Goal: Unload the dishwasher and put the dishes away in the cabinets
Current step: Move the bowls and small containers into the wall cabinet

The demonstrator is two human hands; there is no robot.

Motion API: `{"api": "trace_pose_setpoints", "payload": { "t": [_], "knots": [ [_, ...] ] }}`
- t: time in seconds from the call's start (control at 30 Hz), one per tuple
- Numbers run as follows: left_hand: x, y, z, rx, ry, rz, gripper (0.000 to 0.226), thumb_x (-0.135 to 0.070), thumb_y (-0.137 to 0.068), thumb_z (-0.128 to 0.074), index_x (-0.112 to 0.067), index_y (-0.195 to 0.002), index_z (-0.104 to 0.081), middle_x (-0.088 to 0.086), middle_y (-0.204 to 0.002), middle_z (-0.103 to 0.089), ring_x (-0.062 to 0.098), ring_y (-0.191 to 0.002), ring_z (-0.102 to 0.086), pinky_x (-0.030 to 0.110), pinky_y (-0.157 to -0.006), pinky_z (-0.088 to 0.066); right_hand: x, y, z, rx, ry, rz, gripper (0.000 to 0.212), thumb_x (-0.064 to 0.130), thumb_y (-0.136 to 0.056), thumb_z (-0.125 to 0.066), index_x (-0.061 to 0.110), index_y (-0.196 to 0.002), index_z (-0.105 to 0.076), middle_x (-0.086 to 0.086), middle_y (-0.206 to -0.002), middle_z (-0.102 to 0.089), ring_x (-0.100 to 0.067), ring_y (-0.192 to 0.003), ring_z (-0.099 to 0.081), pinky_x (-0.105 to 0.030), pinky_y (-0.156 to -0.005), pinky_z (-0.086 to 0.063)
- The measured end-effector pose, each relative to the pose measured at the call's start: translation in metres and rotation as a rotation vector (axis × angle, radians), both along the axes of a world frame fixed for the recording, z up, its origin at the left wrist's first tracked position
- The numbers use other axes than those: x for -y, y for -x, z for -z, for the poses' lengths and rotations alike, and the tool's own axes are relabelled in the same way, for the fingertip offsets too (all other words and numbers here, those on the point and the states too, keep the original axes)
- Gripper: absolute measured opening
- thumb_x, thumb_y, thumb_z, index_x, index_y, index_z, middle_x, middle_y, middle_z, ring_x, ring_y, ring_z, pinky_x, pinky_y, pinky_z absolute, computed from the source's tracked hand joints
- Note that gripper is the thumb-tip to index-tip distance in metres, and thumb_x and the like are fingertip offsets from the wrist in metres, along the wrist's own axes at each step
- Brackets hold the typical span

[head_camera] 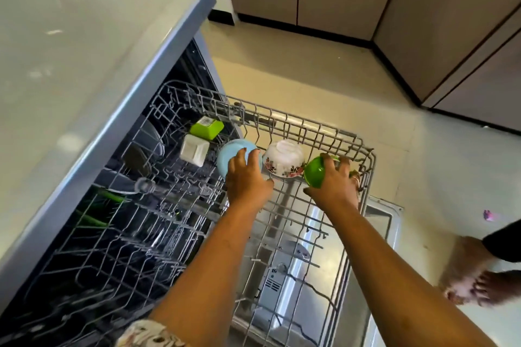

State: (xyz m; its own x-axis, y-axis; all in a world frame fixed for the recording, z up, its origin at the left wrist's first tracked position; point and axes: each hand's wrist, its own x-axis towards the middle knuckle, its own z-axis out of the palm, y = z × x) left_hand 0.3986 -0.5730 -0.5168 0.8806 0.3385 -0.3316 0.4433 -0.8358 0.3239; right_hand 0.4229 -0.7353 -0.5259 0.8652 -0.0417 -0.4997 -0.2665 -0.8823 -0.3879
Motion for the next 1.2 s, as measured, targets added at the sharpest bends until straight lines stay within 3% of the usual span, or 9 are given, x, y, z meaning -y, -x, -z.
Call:
{"api": "trace_pose_setpoints", "payload": {
  "t": [0.13,0.33,0.57,0.73,0.87,1.2],
  "knots": [
    [-0.017,-0.002,0.015,-0.024,-0.048,-0.087,0.085,-0.029,-0.076,-0.073,-0.025,-0.145,-0.021,0.008,-0.155,-0.009,0.035,-0.139,-0.014,0.051,-0.107,-0.032,-0.001,0.0,0.004,0.0,-0.027,0.015,0.077,0.034,-0.08,-0.071,0.031,-0.143,-0.027,-0.01,-0.151,-0.009,-0.043,-0.133,-0.028,-0.055,-0.1,-0.041],
    [-0.025,-0.01,0.032,-0.055,-0.04,-0.102,0.1,-0.029,-0.068,-0.081,-0.042,-0.142,-0.014,0.004,-0.155,0.005,0.044,-0.136,-0.014,0.059,-0.099,-0.038,-0.01,0.004,0.01,0.013,0.069,0.012,0.074,0.03,-0.081,-0.069,0.032,-0.14,-0.024,-0.008,-0.156,-0.005,-0.048,-0.136,-0.018,-0.058,-0.104,-0.035],
    [-0.036,-0.014,0.037,-0.022,-0.149,-0.04,0.092,-0.034,-0.069,-0.079,-0.04,-0.14,-0.02,0.011,-0.152,-0.006,0.042,-0.125,-0.034,0.046,-0.08,-0.049,-0.013,0.01,0.008,0.018,0.294,-0.171,0.073,0.046,-0.088,-0.056,0.034,-0.143,-0.01,-0.019,-0.154,-0.006,-0.05,-0.136,-0.021,-0.051,-0.099,-0.042],
    [-0.041,-0.011,0.026,0.082,-0.202,-0.061,0.092,-0.041,-0.065,-0.077,-0.036,-0.139,-0.024,0.012,-0.149,-0.014,0.04,-0.116,-0.042,0.042,-0.076,-0.049,-0.013,0.02,-0.002,0.009,0.315,-0.235,0.078,0.042,-0.087,-0.059,0.039,-0.144,-0.007,-0.02,-0.152,-0.006,-0.05,-0.134,-0.023,-0.046,-0.089,-0.051],
    [-0.047,0.001,0.011,0.111,-0.134,-0.151,0.094,-0.043,-0.063,-0.078,-0.039,-0.138,-0.021,0.008,-0.149,-0.014,0.04,-0.116,-0.044,0.041,-0.077,-0.048,-0.019,0.032,-0.01,0.018,0.281,-0.23,0.08,0.036,-0.085,-0.063,0.041,-0.143,-0.009,-0.019,-0.152,-0.008,-0.051,-0.134,-0.023,-0.047,-0.086,-0.052],
    [-0.031,0.096,-0.037,0.244,0.089,-0.264,0.097,-0.039,-0.056,-0.081,-0.044,-0.134,-0.022,0.004,-0.144,-0.023,0.038,-0.115,-0.048,0.037,-0.075,-0.043,-0.044,0.103,-0.05,0.087,0.172,-0.198,0.079,0.047,-0.082,-0.064,0.043,-0.141,-0.012,-0.017,-0.152,-0.011,-0.048,-0.13,-0.03,-0.049,-0.086,-0.05]
  ]
}}
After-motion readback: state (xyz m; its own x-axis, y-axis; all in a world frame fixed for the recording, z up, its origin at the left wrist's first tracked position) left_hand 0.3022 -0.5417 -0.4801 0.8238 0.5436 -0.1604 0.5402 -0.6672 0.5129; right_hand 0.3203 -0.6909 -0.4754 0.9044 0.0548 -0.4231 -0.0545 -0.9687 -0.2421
